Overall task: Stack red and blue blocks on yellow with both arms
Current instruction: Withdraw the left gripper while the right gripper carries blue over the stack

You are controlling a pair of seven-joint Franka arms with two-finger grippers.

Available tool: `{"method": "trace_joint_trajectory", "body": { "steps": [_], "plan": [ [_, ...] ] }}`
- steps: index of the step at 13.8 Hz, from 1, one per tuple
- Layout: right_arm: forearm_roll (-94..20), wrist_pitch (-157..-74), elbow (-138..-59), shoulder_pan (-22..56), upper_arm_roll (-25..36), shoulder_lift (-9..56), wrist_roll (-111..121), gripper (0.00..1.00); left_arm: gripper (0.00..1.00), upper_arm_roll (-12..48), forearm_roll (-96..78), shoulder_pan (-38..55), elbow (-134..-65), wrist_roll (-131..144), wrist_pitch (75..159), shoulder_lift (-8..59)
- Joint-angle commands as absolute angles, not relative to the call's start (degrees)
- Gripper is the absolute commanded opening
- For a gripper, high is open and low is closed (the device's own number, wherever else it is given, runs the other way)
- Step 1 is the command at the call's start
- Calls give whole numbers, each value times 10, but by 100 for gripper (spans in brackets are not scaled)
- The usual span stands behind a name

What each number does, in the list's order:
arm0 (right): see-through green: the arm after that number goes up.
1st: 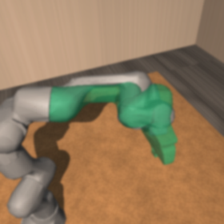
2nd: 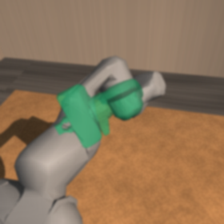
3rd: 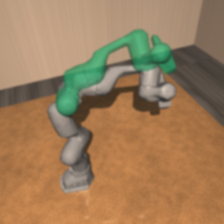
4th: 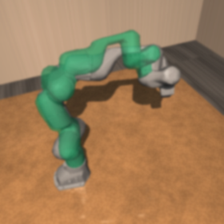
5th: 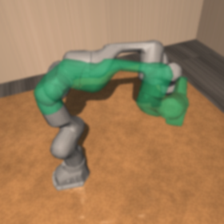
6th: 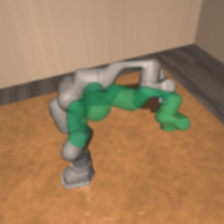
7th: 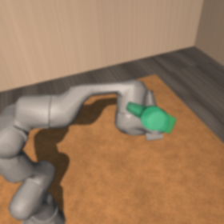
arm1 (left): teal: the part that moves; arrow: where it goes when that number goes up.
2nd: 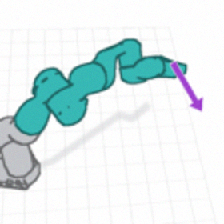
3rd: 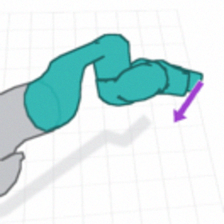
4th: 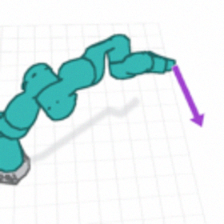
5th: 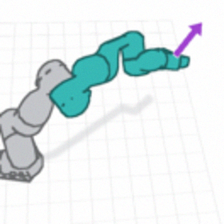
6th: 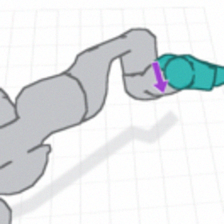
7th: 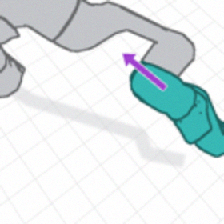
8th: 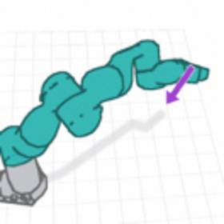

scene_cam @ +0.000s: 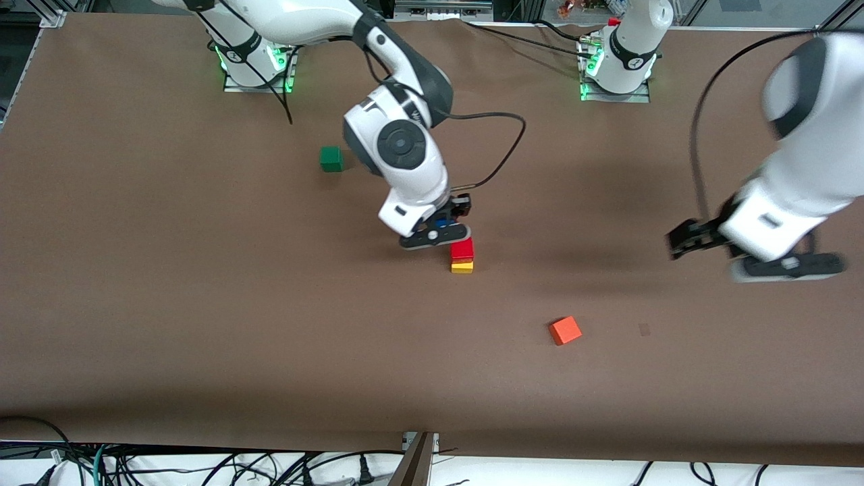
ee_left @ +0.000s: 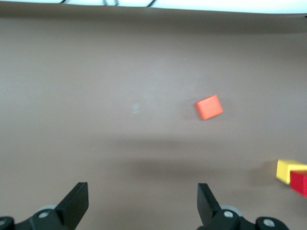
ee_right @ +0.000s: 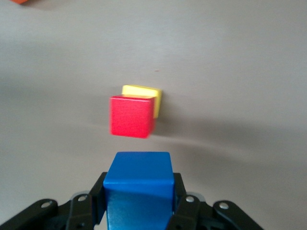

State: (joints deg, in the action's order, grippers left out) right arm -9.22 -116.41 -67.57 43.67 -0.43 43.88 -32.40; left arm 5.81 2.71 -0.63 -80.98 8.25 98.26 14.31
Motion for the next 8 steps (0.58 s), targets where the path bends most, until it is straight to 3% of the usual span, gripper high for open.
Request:
{"method": "trace_joint_trajectory", "body": {
  "steps": [1, 8],
  "plan": [
    [-93, -1170, -630, 447, 2, 467, -335, 9, 100, 31, 4, -26, -825, 22, 947, 108],
    [-54, -1197, -604, 464, 6, 500, -345, 9, 100, 58, 4, -40, -828, 58, 872, 89]
  ]
}}
